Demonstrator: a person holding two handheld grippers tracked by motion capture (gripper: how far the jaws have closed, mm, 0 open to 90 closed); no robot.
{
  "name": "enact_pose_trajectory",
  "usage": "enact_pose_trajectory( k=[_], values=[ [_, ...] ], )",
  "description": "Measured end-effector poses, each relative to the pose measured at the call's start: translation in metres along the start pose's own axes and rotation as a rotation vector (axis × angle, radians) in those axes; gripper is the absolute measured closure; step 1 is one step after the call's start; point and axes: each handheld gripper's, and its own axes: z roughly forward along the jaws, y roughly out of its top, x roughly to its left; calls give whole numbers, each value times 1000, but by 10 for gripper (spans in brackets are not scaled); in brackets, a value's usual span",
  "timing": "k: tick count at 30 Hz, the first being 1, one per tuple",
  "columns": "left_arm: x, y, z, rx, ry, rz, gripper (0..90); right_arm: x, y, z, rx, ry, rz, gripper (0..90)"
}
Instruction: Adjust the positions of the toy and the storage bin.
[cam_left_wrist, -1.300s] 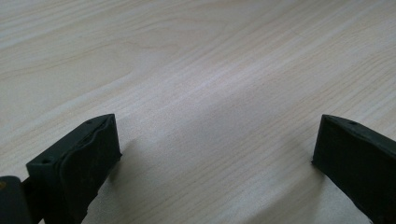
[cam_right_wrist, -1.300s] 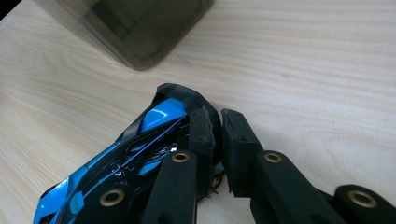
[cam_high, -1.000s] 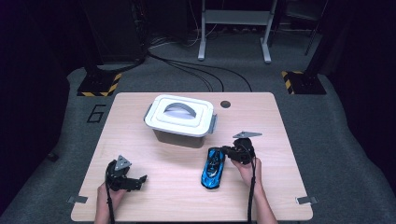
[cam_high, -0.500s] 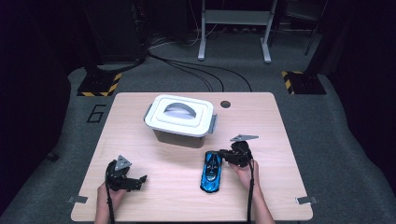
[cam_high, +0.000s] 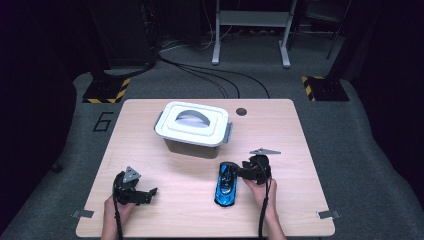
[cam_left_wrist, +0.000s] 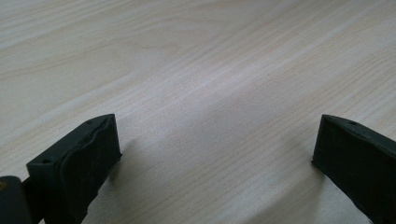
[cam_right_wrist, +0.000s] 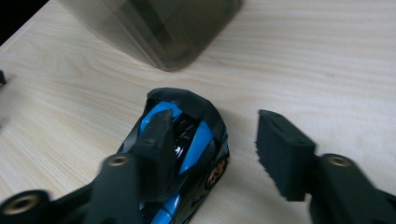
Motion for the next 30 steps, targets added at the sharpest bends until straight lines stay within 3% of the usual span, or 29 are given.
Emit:
enact_pose_trajectory(
  k=[2, 4, 5, 6, 7, 11, 13, 17, 21, 22, 27, 28, 30],
  values=[
    [0, 0, 1, -7, 5, -1, 6, 3, -3, -1, 15, -17, 31, 332],
    [0, 0, 0, -5, 4, -2, 6, 5, -5, -2, 18, -19, 45, 306],
    [0, 0, 0, -5, 5, -2, 6, 13, -11, -4, 33, -34, 68, 205],
    [0, 0, 0, -5, 5, -1, 6, 13, -11, -4, 33, -34, 68, 205],
    [0, 0, 0, -2, 4, -1, 6, 21, -16, -5, 44, -41, 75, 144],
    [-1, -1, 1, -13, 12, -3, 7, 36, -25, -5, 55, -51, 71, 75],
    [-1, 0, 0, -5, 6, -2, 7, 53, -31, -4, 72, -73, 47, 14],
    [0, 0, 0, -4, 5, -1, 7, 69, -38, 3, 98, -106, -5, 0],
    [0, 0, 0, -4, 5, -1, 7, 79, -42, 10, 116, -134, -24, 0],
    [0, 0, 0, -4, 4, -2, 7, 85, -45, 14, 117, -183, -48, 0],
    [-1, 0, 0, -4, 5, -2, 7, 93, -53, 16, 132, -229, -59, 0],
    [-1, 0, 0, -6, 6, -3, 7, 97, -58, 18, 137, -264, -96, 0],
    [-1, 0, 0, -5, 5, -1, 7, 100, -61, 21, 131, -299, -121, 17]
  ],
)
